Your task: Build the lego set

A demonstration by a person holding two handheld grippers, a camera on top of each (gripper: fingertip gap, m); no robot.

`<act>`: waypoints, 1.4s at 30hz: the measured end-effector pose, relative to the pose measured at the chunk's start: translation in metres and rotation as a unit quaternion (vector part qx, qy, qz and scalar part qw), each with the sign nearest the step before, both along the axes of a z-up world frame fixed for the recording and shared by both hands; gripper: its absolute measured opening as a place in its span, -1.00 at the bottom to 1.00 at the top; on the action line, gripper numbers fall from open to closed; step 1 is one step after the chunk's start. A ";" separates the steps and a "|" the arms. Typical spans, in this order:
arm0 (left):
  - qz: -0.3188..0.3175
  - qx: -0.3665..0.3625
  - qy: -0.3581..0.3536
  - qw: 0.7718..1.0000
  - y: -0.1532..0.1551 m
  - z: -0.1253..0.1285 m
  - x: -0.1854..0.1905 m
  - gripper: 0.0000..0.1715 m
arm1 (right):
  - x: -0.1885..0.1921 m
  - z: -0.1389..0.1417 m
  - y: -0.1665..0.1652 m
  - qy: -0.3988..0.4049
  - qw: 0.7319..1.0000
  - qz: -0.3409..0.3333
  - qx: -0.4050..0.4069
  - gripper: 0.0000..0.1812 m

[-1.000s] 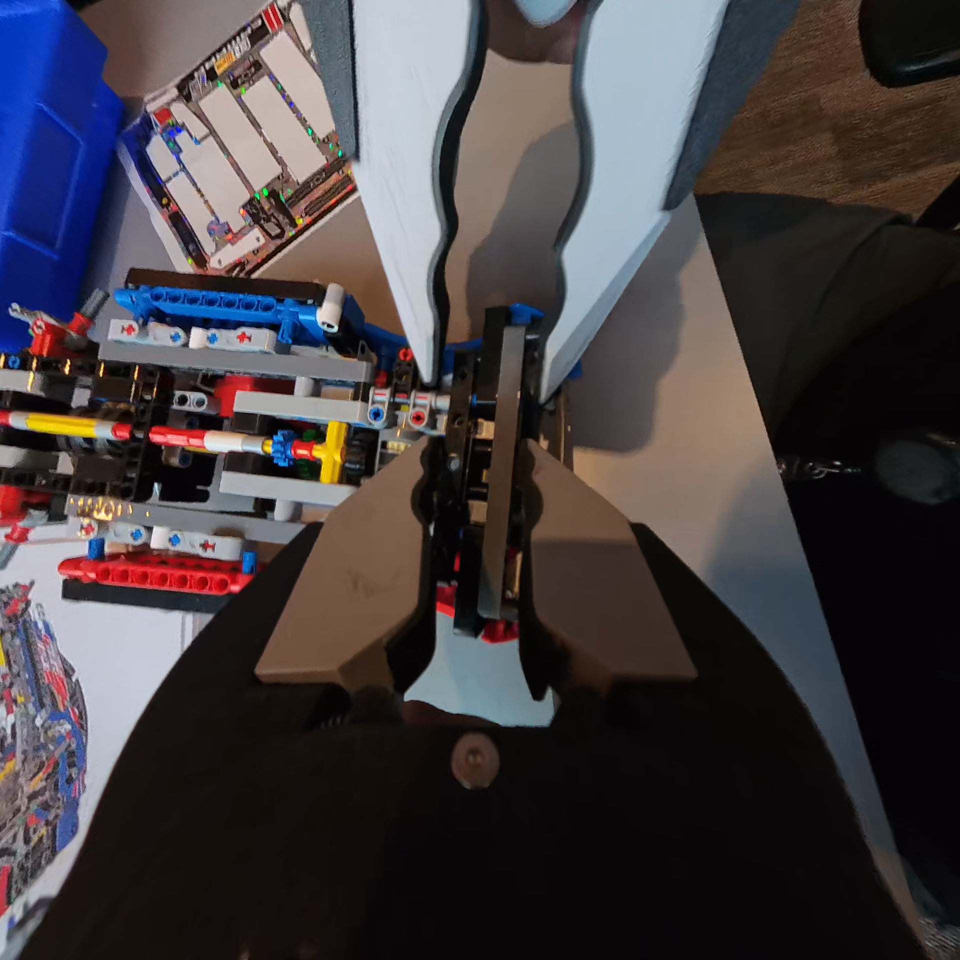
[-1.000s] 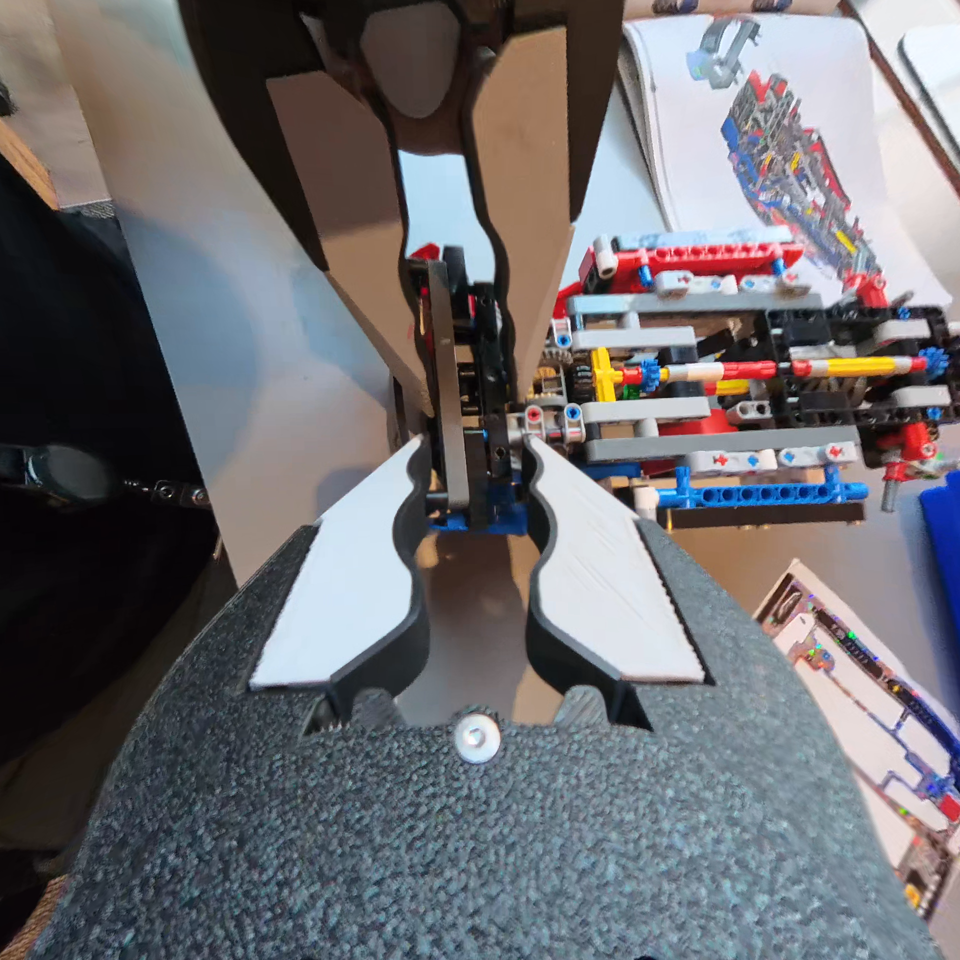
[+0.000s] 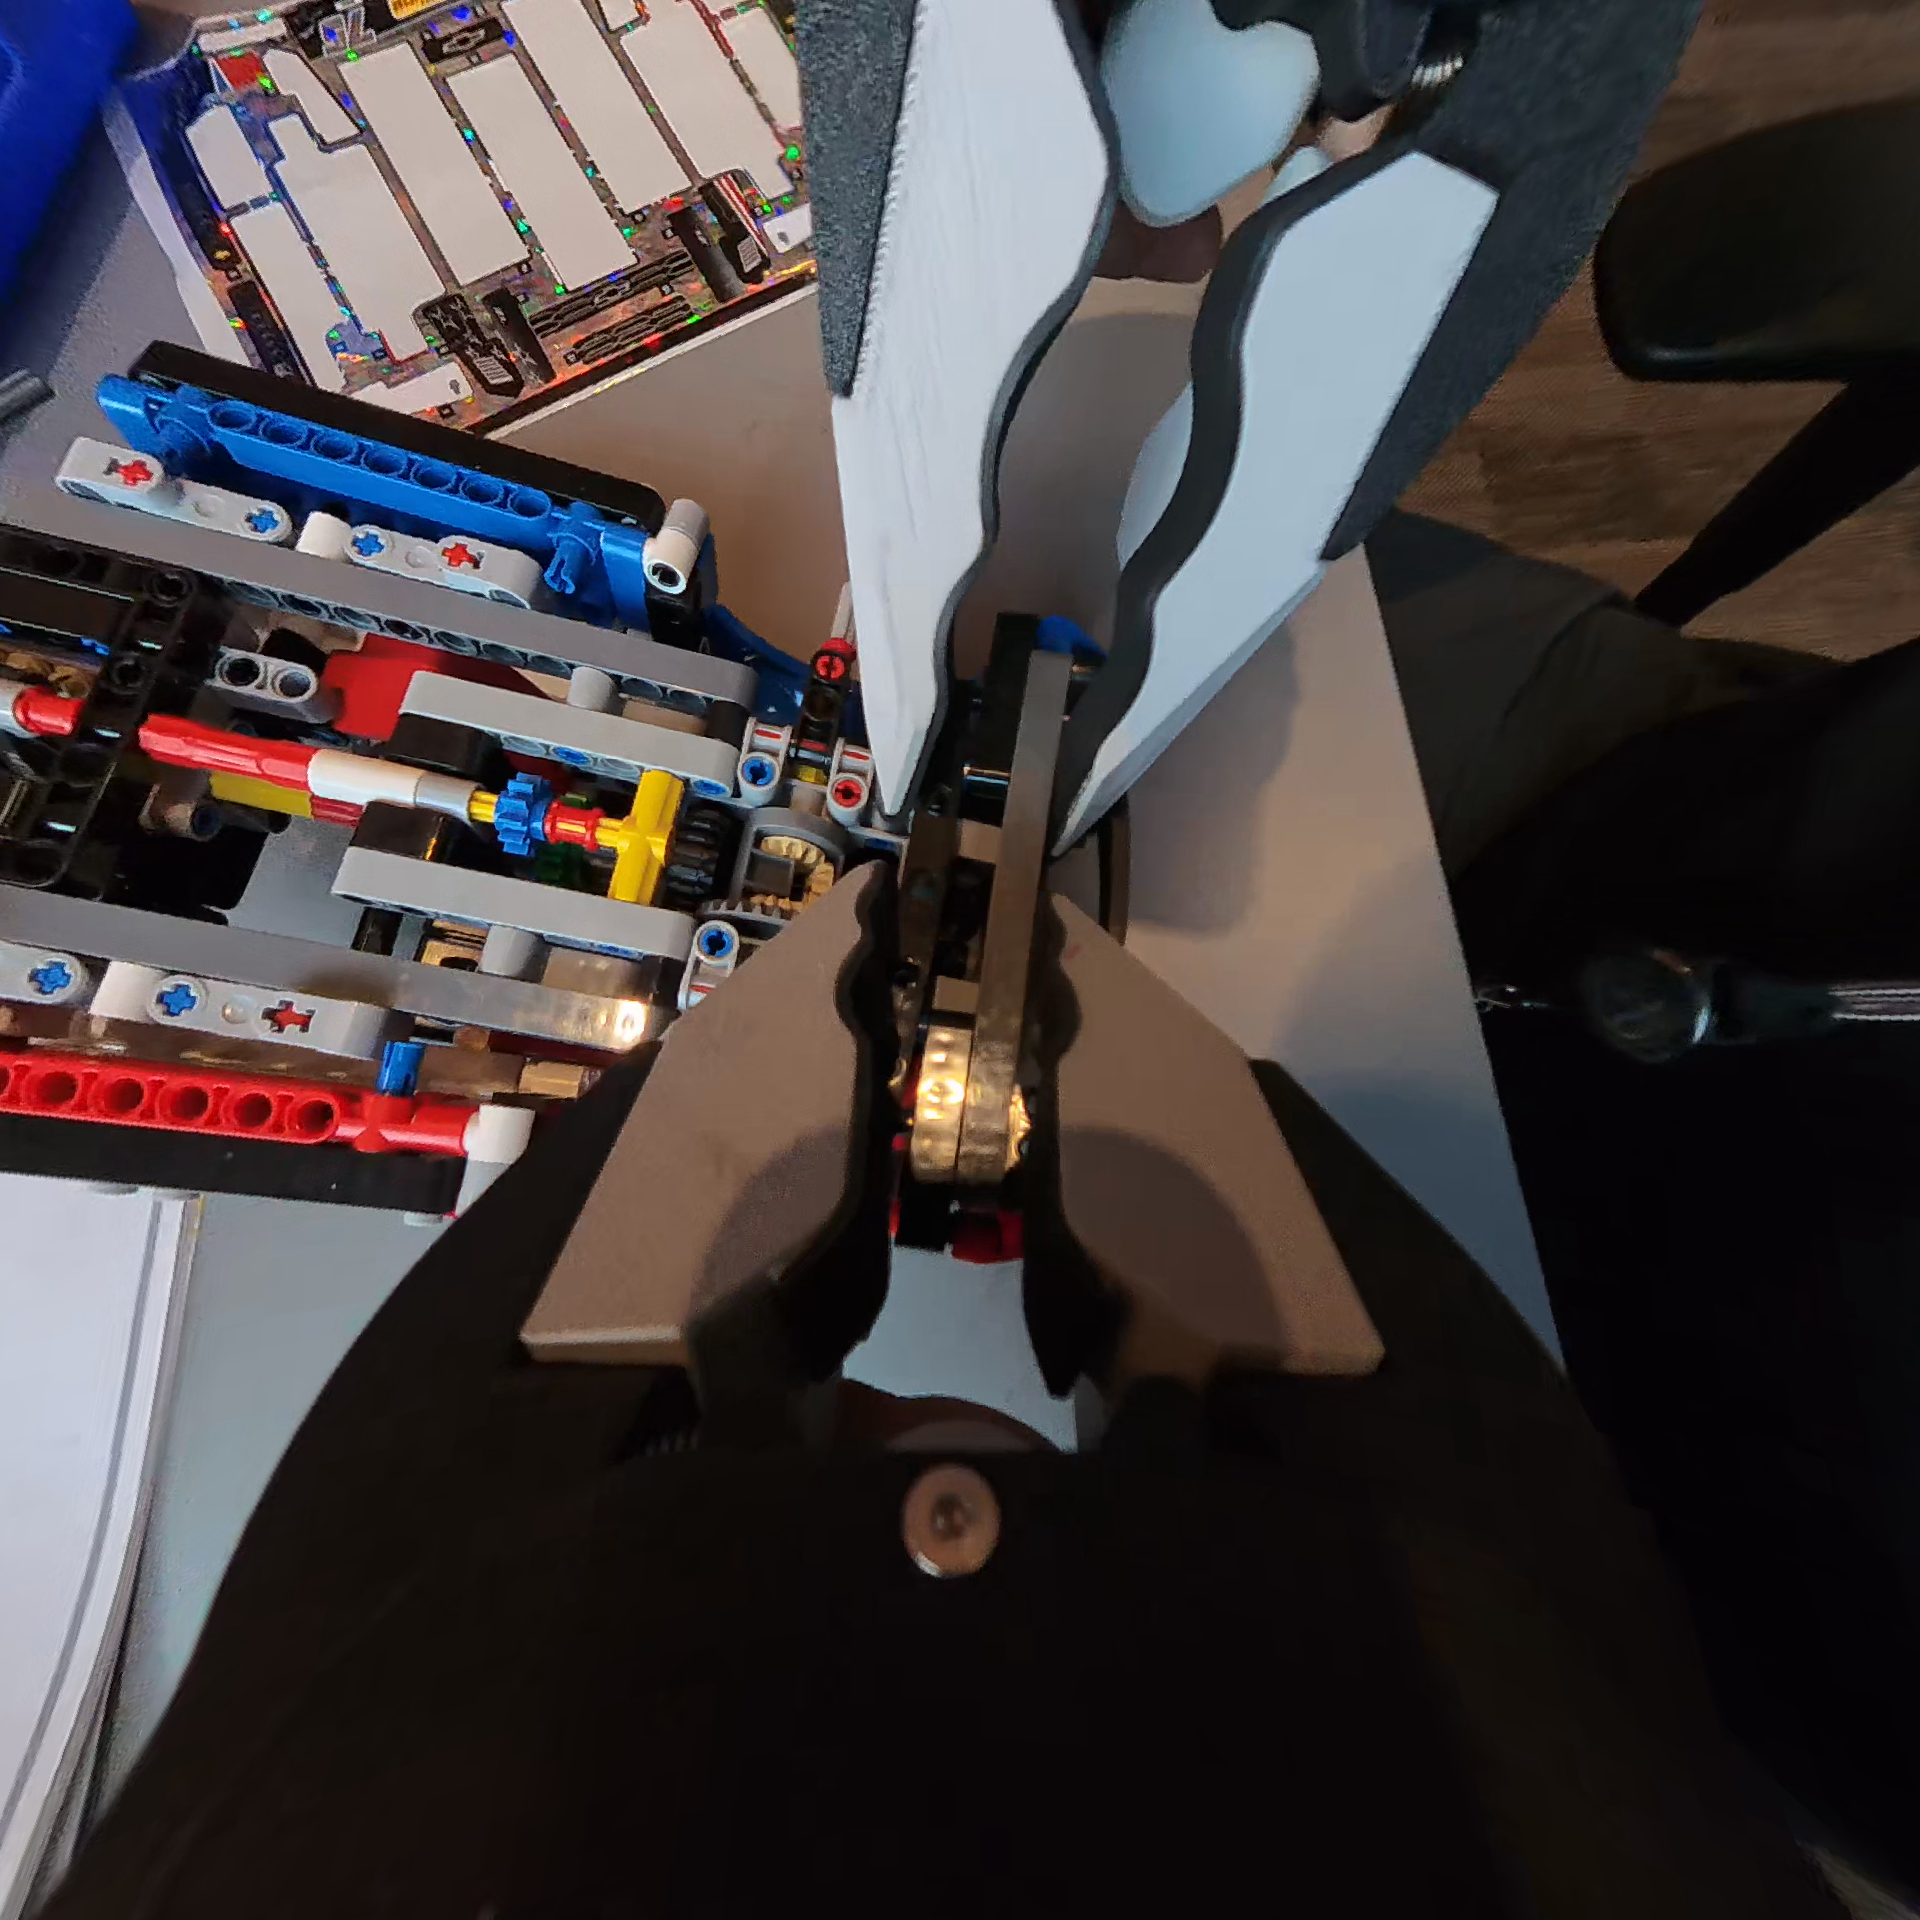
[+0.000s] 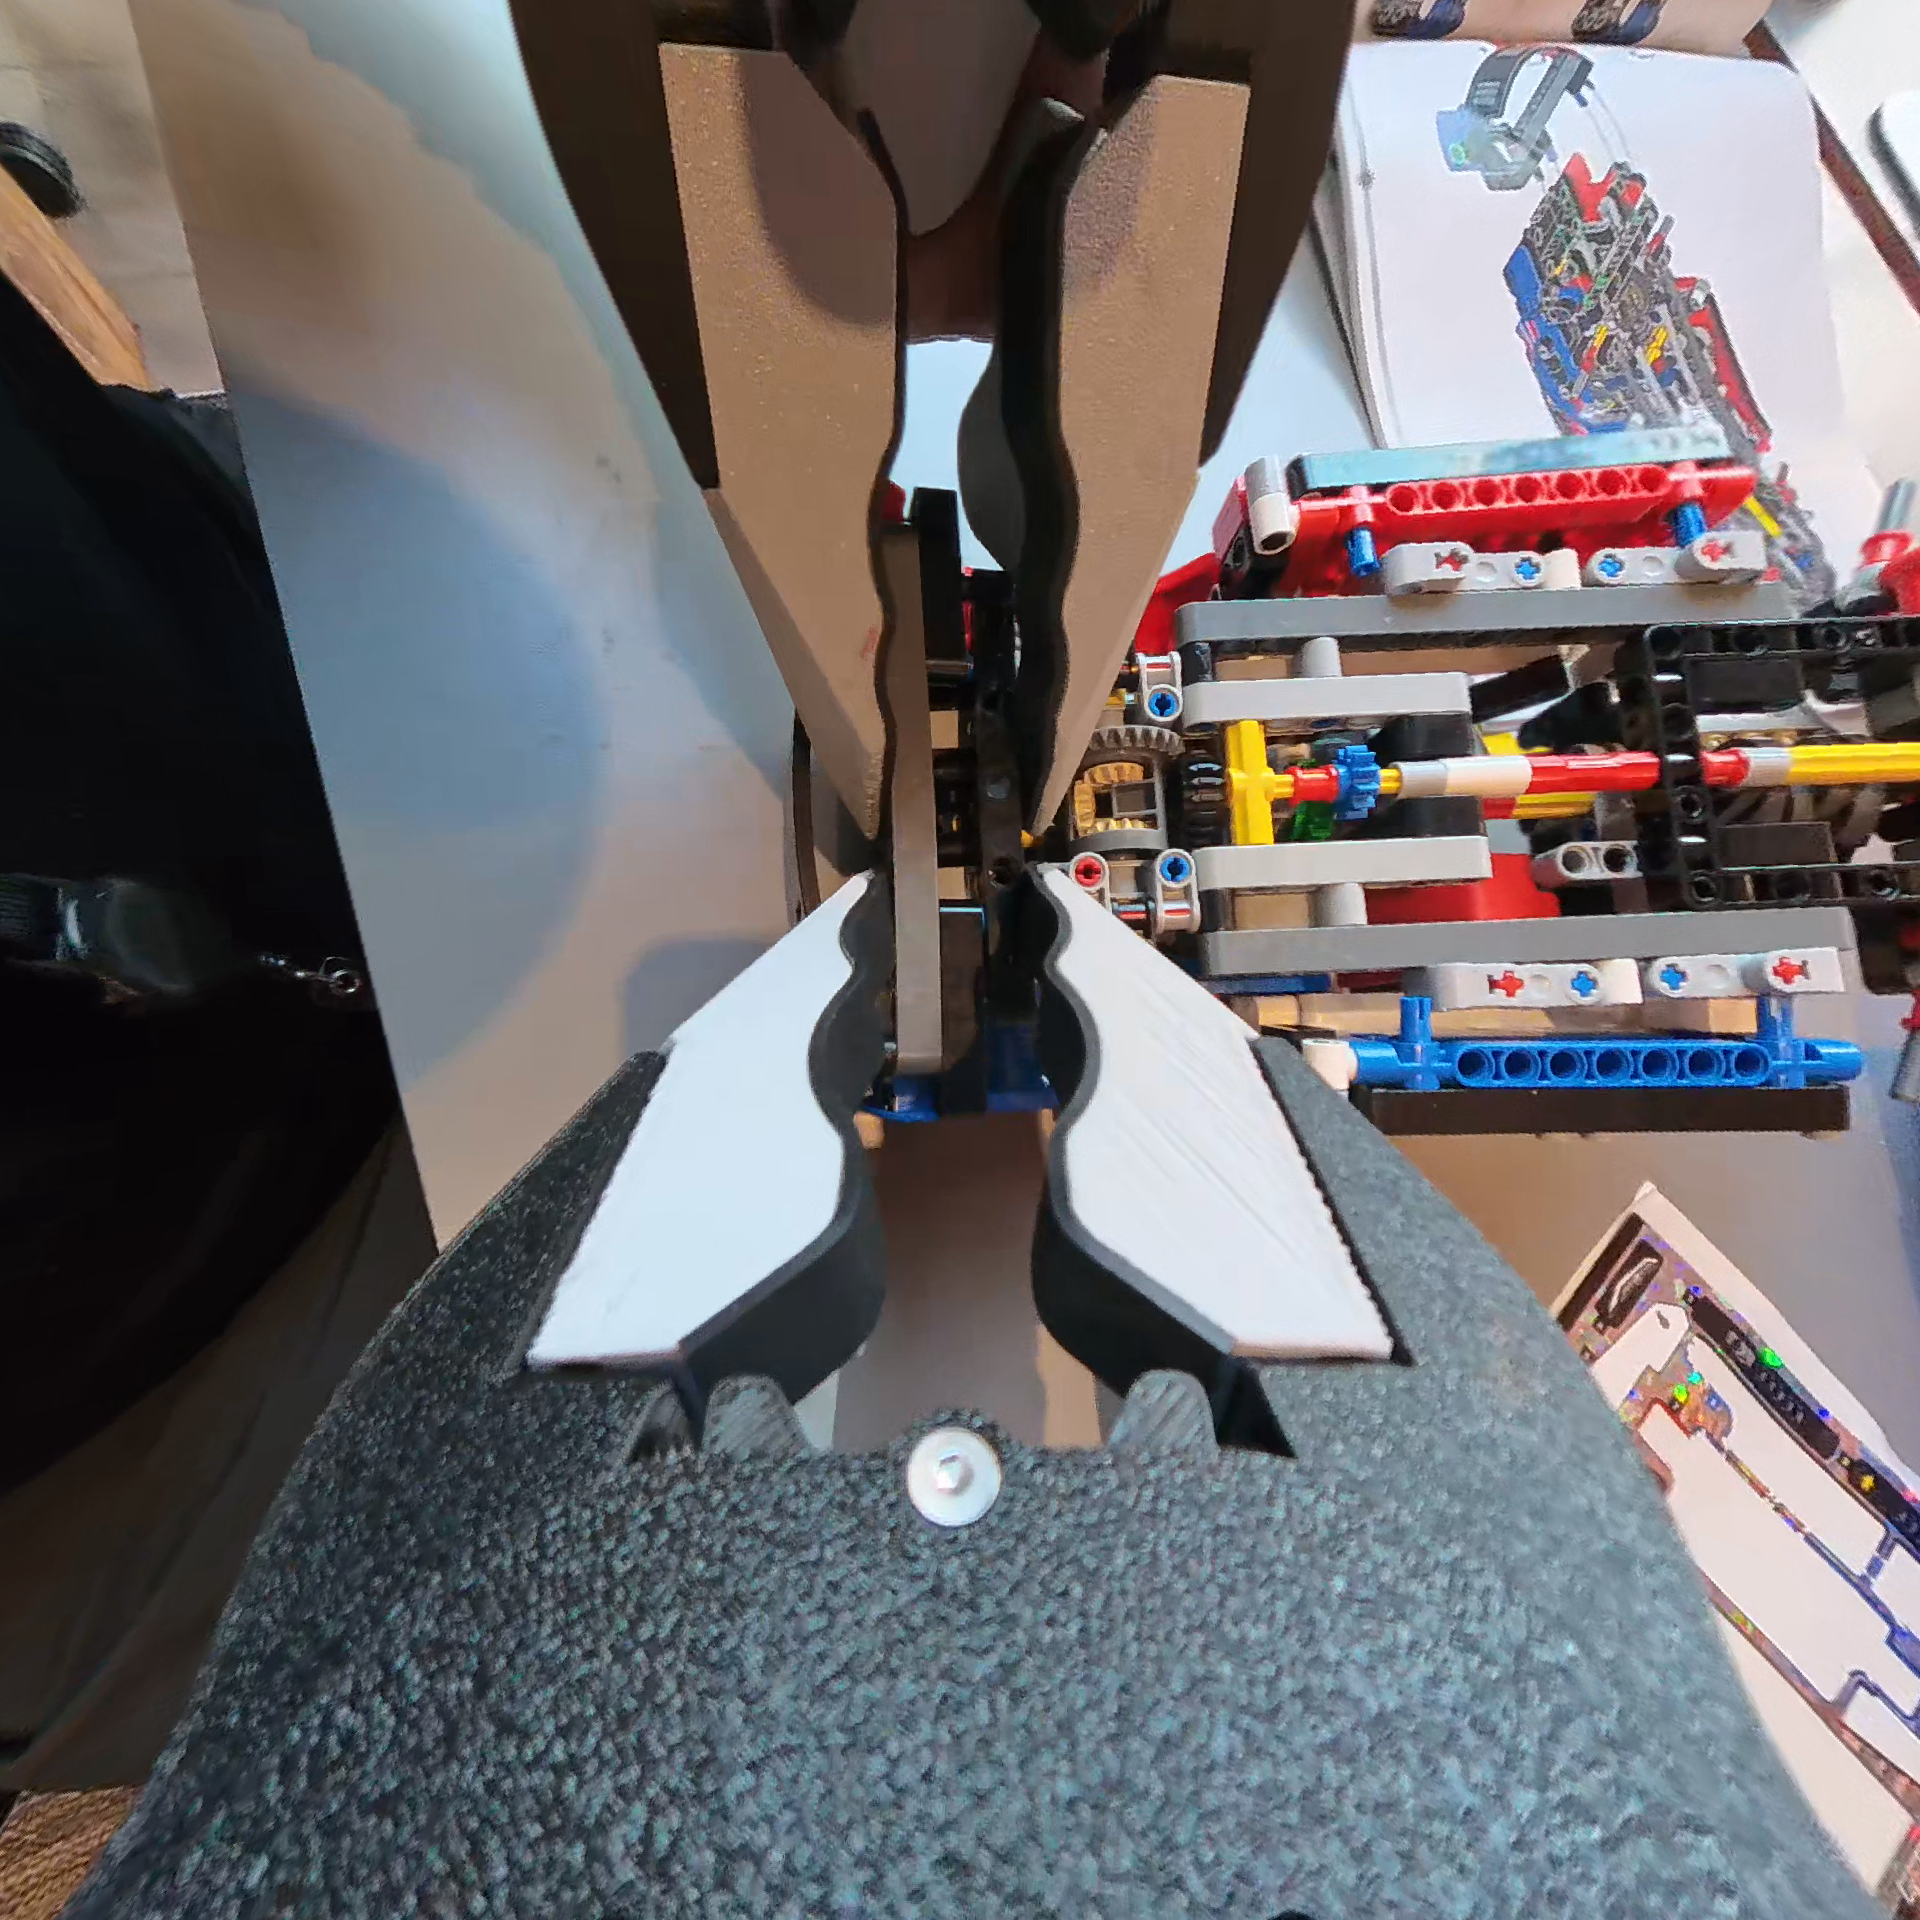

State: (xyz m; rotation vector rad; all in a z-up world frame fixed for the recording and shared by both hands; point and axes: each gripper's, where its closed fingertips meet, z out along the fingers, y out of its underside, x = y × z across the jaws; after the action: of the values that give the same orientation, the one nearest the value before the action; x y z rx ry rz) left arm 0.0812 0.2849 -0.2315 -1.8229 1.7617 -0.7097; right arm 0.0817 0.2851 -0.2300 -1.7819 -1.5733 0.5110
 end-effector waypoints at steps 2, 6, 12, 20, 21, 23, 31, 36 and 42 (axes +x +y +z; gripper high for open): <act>0.006 0.003 0.004 1.000 0.000 0.000 0.001 -0.76 | 0.000 0.000 0.000 0.001 1.000 0.001 0.001 -0.73; 0.018 -0.012 -0.007 1.000 0.000 0.000 -0.001 -0.76 | -0.002 0.001 0.001 0.029 0.999 -0.009 -0.016 -0.73; 0.018 0.073 -0.003 0.997 0.000 0.010 -0.009 -0.70 | 0.000 0.001 -0.001 0.032 0.998 -0.022 -0.042 -0.70; 0.027 0.009 0.009 1.000 -0.002 0.015 -0.042 -0.52 | 0.000 0.008 -0.004 0.042 0.996 -0.032 -0.072 -0.63; 0.028 0.014 0.010 0.999 0.000 0.013 -0.040 -0.52 | -0.002 0.011 -0.004 0.042 0.997 -0.029 -0.062 -0.62; 0.022 0.016 0.006 1.000 0.000 0.012 -0.037 -0.59 | -0.008 0.020 -0.006 0.045 0.998 -0.011 -0.040 -0.64; -0.018 0.046 0.019 0.999 -0.004 0.005 -0.030 -0.71 | -0.032 0.006 -0.002 -0.008 0.999 0.024 -0.042 -0.67; -0.021 0.060 0.024 0.998 -0.003 0.003 -0.032 -0.72 | -0.035 0.005 0.000 -0.007 0.999 0.034 -0.029 -0.71; -0.004 0.022 0.008 1.000 -0.002 0.006 -0.026 -0.78 | -0.031 0.006 0.000 0.013 0.998 0.039 -0.057 -0.74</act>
State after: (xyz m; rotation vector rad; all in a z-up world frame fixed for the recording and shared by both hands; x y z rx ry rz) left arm 0.0552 0.2825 -0.2253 -1.7981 1.7823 -0.6544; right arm 0.0509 0.2855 -0.2243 -1.7954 -1.6291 0.6704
